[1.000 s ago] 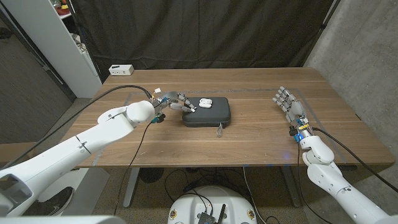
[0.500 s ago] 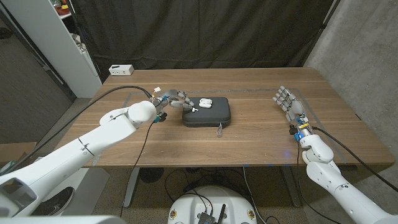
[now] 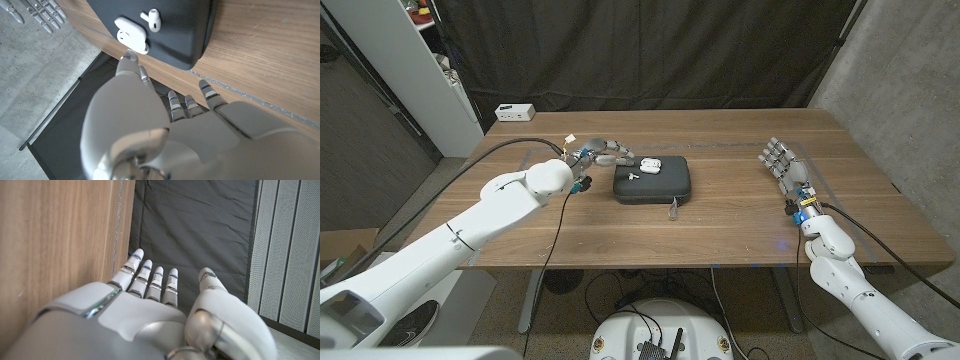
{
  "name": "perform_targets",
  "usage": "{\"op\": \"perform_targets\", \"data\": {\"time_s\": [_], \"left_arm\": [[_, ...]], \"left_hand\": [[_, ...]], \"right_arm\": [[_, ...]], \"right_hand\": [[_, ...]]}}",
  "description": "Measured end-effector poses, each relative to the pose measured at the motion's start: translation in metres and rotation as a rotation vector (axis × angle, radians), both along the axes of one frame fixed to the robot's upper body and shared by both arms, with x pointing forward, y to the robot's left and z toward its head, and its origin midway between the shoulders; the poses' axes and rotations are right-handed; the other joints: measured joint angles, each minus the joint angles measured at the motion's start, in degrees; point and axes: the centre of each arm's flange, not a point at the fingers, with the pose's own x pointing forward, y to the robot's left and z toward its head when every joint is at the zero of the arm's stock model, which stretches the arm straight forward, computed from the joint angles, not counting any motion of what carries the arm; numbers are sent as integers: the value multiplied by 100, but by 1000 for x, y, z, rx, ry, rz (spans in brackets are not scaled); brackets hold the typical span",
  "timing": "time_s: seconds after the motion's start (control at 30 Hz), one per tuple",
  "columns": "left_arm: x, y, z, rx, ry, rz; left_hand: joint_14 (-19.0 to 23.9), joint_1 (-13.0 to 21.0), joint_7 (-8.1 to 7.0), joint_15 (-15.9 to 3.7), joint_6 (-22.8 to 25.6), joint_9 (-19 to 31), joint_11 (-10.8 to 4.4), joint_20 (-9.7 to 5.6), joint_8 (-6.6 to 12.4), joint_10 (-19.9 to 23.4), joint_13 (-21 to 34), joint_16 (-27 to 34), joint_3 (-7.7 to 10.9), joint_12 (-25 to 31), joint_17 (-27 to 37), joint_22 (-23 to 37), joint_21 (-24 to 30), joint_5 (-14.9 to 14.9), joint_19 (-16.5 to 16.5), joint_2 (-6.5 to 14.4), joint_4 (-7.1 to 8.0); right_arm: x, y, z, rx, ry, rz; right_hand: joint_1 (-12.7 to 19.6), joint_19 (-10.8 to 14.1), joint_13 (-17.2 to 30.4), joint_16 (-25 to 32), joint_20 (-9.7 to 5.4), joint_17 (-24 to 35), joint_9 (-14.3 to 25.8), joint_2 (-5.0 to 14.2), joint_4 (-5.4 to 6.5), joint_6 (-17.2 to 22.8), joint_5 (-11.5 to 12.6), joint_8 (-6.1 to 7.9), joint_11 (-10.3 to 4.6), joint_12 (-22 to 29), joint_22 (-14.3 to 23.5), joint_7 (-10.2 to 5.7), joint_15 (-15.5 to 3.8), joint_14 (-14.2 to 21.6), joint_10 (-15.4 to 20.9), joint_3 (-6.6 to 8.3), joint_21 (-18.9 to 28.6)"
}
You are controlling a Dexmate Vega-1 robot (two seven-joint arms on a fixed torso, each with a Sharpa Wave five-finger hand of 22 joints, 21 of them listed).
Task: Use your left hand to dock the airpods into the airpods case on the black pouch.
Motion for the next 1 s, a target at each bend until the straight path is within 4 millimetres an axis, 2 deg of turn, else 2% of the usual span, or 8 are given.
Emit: {"op": "perform_targets", "data": {"time_s": [0.1,0.23,0.37,0.43,0.7,0.83,1.0], "left_arm": [[-7,-1,10,66,-3,13],[-19,-7,22,209,1,37],[-27,-12,35,352,-7,59],[-33,-16,48,438,-26,65],[-55,-30,92,716,-114,88],[-60,-35,108,842,-135,100],[-58,-37,116,955,-124,103]], "left_hand": [[-84,-46,-82,84,-187,-39,33,3,-118,-87,0,0,-67,-44,2,0,-15,48,-3,-46,37],[-96,-65,-163,90,-145,-41,33,22,-118,-87,0,-18,-139,-44,1,0,-15,111,-23,-65,62],[-82,-65,-116,57,-2,-40,-39,-4,-71,-15,0,-18,-201,-5,1,0,-15,167,3,-65,61],[-32,-65,-102,8,63,-40,-66,-31,-56,69,7,7,-201,5,1,0,-15,177,30,-65,60],[33,-32,-248,10,209,-40,-134,-51,-22,140,15,7,-216,69,1,0,-15,280,113,-32,45],[33,19,-277,10,238,-40,-134,-71,-22,140,15,7,-216,69,1,0,-15,303,133,19,45],[33,56,-351,10,224,-67,-165,-72,-41,170,15,7,-248,69,0,0,-15,343,134,43,13]], "right_arm": [[-2,-3,2,-9,-1,2],[-4,-6,6,-27,3,8],[-5,-9,12,-58,13,22],[-4,-10,15,-76,21,32],[2,-6,27,-138,50,82],[6,-3,33,-164,63,104],[9,0,37,-190,86,123]], "right_hand": [[0,-4,0,0,5,0,0,0,0,0,0,0,0,0,0,0,0,0,0,0,0],[0,-31,0,0,30,0,0,0,0,0,0,0,0,0,0,0,0,0,0,0,0],[-51,-31,0,0,30,-1,0,11,0,0,0,0,0,0,0,0,0,0,0,0,0],[-53,-30,0,0,31,-1,0,7,0,0,0,0,0,0,0,0,0,0,0,0,0],[-52,-54,-1,0,54,27,-15,7,1,0,0,0,0,0,0,0,0,0,0,0,0],[-76,-54,-1,0,54,27,-15,30,1,-1,0,0,0,0,0,1,0,0,0,0,0],[-76,-72,-1,0,72,27,-15,30,1,-1,0,0,0,0,0,1,0,0,0,0,0]]}}
